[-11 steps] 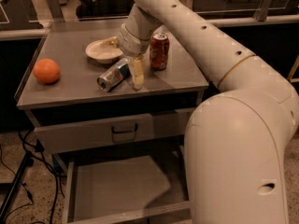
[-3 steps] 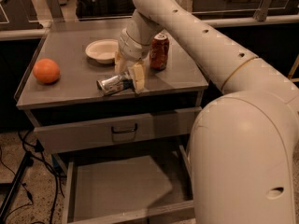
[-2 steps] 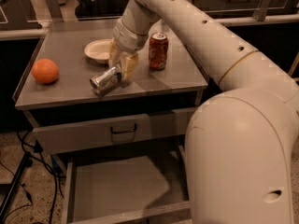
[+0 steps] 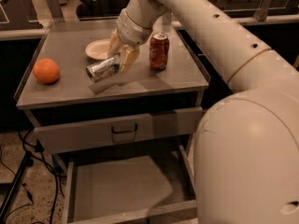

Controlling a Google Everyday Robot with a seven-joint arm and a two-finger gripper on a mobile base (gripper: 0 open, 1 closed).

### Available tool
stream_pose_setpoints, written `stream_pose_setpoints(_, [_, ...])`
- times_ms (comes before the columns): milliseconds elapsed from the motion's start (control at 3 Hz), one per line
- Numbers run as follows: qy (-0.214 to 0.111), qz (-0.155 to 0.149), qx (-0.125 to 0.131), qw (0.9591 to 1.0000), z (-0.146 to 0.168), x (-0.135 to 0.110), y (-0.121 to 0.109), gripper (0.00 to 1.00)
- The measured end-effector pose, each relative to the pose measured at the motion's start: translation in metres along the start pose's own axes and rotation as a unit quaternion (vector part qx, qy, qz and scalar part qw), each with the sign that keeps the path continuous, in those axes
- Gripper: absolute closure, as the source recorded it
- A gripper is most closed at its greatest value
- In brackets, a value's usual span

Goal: Place redbull can into middle drawer

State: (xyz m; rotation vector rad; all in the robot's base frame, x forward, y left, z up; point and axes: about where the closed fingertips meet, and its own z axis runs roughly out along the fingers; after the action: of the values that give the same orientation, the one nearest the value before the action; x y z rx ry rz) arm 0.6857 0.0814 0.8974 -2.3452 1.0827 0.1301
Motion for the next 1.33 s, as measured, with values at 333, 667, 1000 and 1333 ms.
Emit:
stream_pose_setpoints(333, [0.024,0.041,0.038,0.9982,-0.038,-0.011,0.013,1.0])
stream_pose_setpoints(667, [0.061,0.098,0.071,0.9907,-0.072,-0.035,0.041,1.0])
stream_pose_setpoints(1000, [0.089,0.153,0.065,0.9821,-0.073,-0.058,0.085,1.0])
stream_pose_setpoints(1333, [0.097,0.164,0.036,0.9811,-0.05,-0.055,0.11,1.0])
